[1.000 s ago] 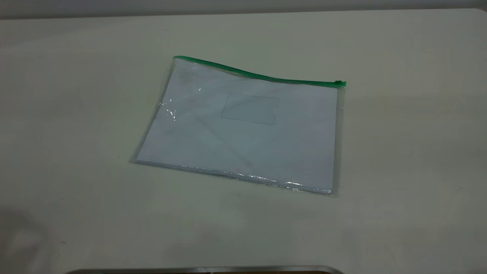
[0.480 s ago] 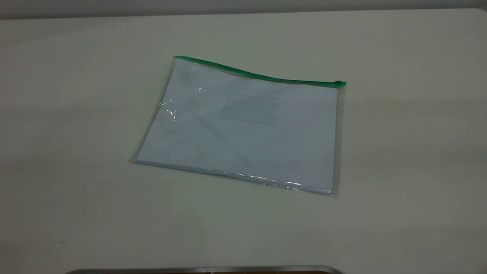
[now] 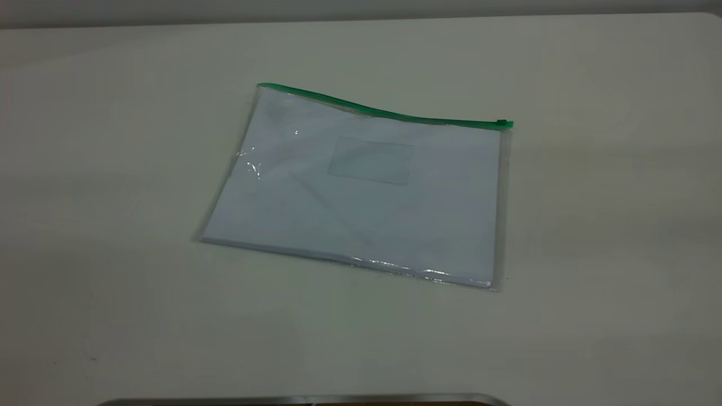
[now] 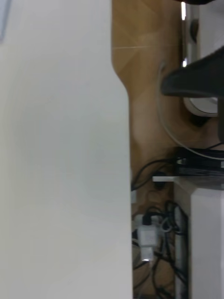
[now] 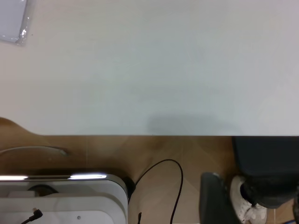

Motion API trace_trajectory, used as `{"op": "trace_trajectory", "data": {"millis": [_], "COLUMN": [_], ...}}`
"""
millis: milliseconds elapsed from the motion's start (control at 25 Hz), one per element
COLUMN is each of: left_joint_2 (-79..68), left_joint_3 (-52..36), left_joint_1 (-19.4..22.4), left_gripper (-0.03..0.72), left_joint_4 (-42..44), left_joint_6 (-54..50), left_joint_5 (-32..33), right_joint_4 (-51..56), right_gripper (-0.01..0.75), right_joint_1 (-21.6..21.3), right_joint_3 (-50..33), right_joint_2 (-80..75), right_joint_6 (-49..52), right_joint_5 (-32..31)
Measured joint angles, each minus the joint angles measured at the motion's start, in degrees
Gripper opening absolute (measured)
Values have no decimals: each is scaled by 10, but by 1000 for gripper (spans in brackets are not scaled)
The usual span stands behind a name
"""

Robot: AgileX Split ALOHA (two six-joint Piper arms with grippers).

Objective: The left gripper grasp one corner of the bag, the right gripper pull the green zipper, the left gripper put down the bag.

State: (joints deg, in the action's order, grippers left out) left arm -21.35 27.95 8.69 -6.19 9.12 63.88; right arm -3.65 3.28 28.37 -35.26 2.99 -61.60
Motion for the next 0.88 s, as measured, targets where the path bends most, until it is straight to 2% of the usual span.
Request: {"op": "trace_trajectory", "data": {"millis": [480, 680, 880], "left_joint_2": [77, 104, 151], "left_joint_3": [0, 0, 0], "left_joint_1": [0, -7, -23], "left_gripper": [447, 447, 447], "left_joint_4": [-3, -4, -4], "left_joint_6": [-1, -3, -3], "left_joint_5": [3, 5, 5], "right_joint_4": [1, 15, 18], "right_gripper": [435, 435, 435], "right_joint_1": [1, -31, -34], "right_joint_3": [0, 0, 0], "right_joint_2": [9, 102, 237], "right_joint_6": [0, 1, 1], "right_joint_5": [-1, -4, -10]}}
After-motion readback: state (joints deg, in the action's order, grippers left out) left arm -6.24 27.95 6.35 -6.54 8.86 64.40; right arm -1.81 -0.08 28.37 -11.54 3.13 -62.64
